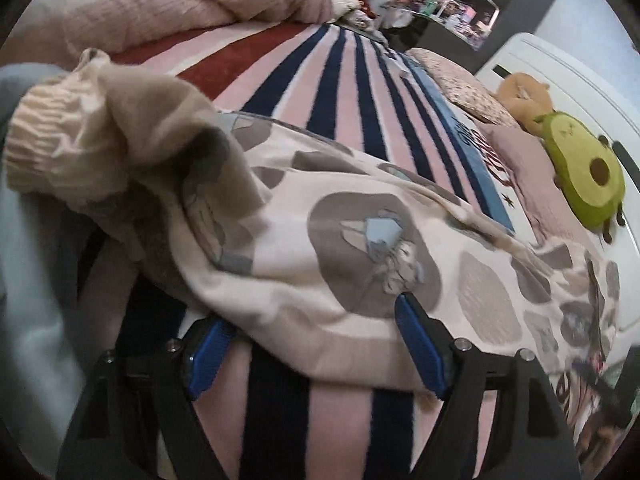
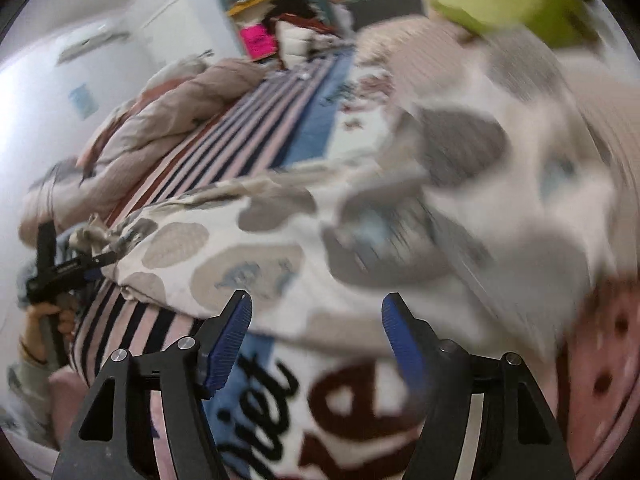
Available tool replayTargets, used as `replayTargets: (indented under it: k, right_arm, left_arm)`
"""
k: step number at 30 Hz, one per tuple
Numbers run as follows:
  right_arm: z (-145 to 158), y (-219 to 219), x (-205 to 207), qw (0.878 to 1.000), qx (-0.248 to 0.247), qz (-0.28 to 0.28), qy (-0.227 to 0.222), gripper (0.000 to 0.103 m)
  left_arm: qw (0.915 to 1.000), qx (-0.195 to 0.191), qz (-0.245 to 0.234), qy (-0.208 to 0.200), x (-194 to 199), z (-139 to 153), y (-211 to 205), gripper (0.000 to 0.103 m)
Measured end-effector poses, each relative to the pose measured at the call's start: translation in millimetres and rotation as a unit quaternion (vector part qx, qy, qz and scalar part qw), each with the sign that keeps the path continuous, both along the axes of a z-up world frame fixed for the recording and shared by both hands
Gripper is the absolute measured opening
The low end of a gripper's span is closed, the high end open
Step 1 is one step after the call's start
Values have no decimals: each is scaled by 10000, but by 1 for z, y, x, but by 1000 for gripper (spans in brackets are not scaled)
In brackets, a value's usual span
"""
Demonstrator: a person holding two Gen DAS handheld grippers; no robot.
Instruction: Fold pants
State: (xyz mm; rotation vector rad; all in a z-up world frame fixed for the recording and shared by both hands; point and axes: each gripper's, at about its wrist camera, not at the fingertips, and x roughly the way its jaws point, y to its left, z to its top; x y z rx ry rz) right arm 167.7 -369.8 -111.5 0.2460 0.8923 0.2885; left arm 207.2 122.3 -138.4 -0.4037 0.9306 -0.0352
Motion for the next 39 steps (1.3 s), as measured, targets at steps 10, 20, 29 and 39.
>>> replayTargets:
  k: [10, 20, 29, 39]
  right_arm:
    - [-26, -2, 11, 9980, 503, -342, -168, 67]
    - [-36, 10, 54, 9929, 1005, -547, -331, 66]
    - [-45, 8, 72, 9888, 1207, -854, -217, 5]
    - [-35, 0, 52, 9864, 1473, -662, -301, 2]
  left_arm:
    - [9975, 616, 88, -324, 34, 2, -1, 41]
    - [9836, 1208, 248, -1319, 6, 56, -4, 6]
    - [9786, 1452, 234, -1437, -1, 62, -7, 5]
    - [9801, 1486, 178, -1302, -15, 59, -2, 5]
